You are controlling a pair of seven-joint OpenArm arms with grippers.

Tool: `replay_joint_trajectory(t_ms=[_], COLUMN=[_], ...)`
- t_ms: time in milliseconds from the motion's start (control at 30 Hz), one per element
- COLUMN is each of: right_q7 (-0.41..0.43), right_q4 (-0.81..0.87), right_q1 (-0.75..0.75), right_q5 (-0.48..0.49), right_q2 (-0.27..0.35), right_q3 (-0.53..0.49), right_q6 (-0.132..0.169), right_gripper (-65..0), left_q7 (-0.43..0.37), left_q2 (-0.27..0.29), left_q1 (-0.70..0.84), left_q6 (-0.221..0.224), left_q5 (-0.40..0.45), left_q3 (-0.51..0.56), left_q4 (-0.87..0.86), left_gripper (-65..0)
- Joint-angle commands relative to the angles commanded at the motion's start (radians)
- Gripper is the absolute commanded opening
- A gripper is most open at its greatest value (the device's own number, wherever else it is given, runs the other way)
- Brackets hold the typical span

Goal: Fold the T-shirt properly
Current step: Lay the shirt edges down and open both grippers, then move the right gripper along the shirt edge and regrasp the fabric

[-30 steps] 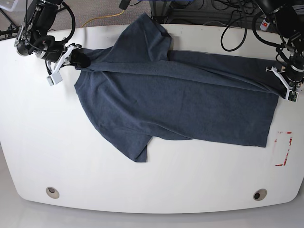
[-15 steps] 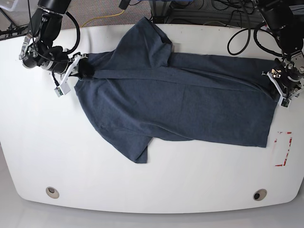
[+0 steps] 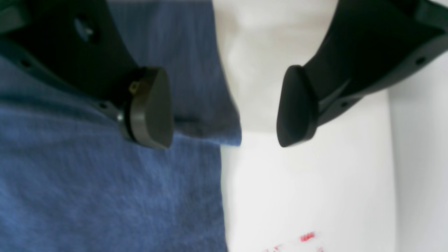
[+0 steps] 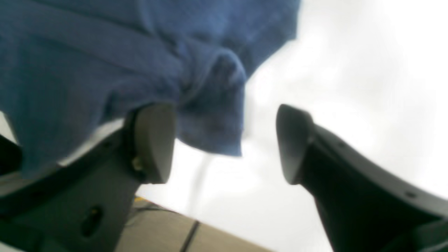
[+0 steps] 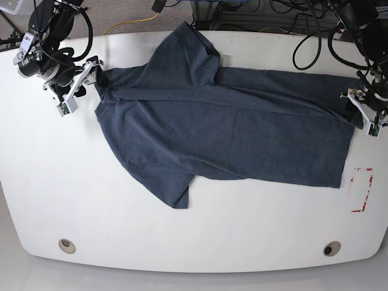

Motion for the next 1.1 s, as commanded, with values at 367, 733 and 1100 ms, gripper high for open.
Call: replay_joint_trajectory(t_ms=[367, 733, 1100], right_q7=[-0.005, -0.003, 0.046], right_q4=[-0.046, -0.218, -0.239], right_q1=[-0.167, -0.121, -0.091], right_q5=[0.333, 0.362, 0.193], right_q2=[-0.046, -0.110, -0.187], right_q3=[-0.049, -0.178, -0.298], right_q6=[0.000, 0.000, 0.000], right_gripper=[-24.1, -24.7, -27.7], left_q7=[-0.009, -0.009, -0.008], left_q2=[0.008, 0.012, 0.009], left_q1=[0.040, 0.040, 0.063], left_q6=[0.000, 0.000, 0.000], left_q5=[-0.023, -0.020, -0.021], left_q3=[-0.005, 0.002, -0.006], left_q4=[-0.106, -0.101, -0.100], left_gripper=[-27.6, -27.6, -27.6])
